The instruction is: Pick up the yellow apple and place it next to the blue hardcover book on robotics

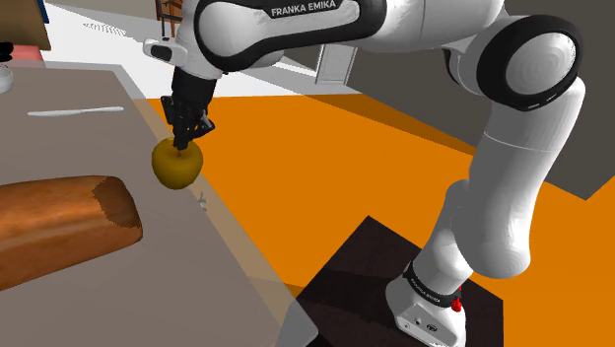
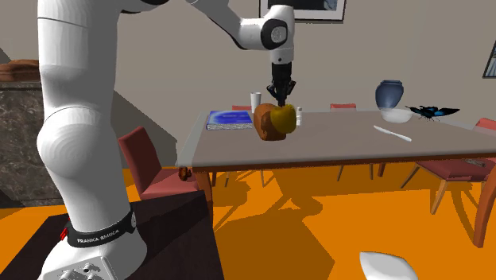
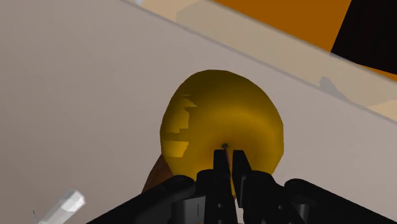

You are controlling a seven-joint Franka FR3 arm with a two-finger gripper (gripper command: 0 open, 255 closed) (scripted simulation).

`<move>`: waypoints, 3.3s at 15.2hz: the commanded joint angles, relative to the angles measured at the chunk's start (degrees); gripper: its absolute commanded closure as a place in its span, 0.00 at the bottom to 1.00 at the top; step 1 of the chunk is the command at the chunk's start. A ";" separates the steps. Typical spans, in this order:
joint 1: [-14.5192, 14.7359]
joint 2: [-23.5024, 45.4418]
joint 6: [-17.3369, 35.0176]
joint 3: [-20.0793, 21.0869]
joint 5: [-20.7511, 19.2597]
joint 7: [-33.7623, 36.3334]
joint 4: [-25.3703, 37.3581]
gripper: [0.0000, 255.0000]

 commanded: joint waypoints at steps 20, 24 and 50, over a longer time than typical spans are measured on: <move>0.04 -0.76 -15.79 -0.01 -0.51 1.41 15.08 1.00; 0.87 -0.68 -17.41 0.44 -0.92 2.86 16.89 1.00; 26.85 16.74 -24.94 9.46 -14.47 36.33 41.99 1.00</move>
